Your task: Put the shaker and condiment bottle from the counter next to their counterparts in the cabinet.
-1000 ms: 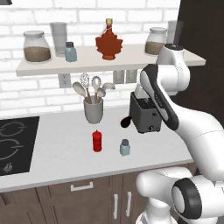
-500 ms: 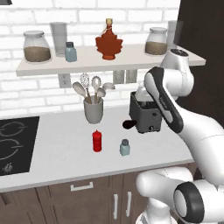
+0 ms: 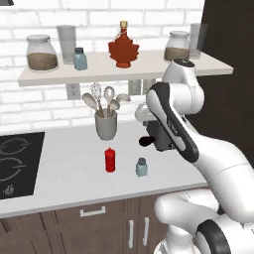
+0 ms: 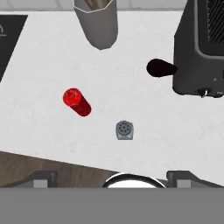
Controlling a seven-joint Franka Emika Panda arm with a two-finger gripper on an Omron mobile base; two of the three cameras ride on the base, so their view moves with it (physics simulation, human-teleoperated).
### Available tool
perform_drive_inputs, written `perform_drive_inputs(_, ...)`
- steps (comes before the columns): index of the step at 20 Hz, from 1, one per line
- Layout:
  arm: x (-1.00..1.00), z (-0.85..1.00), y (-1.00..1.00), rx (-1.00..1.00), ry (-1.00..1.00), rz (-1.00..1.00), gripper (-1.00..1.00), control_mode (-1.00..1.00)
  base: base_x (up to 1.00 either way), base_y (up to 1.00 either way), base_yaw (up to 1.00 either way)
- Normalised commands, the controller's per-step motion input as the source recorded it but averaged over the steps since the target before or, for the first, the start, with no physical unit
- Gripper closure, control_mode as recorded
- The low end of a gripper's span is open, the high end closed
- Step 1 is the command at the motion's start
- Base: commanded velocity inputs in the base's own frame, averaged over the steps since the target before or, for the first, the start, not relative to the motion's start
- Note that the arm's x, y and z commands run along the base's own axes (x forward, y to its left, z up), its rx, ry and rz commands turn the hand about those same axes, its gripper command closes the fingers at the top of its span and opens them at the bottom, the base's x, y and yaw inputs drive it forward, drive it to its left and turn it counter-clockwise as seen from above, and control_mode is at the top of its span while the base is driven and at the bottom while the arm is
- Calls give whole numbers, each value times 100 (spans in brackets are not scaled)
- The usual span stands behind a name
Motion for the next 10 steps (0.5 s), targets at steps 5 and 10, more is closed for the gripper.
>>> perform_drive_inputs(5, 0, -3, 67, 0, 0, 9, -100, -100, 0, 0, 0)
perform_drive_inputs(10, 0, -12, 53, 0, 0, 6, -100, -100, 0, 0, 0)
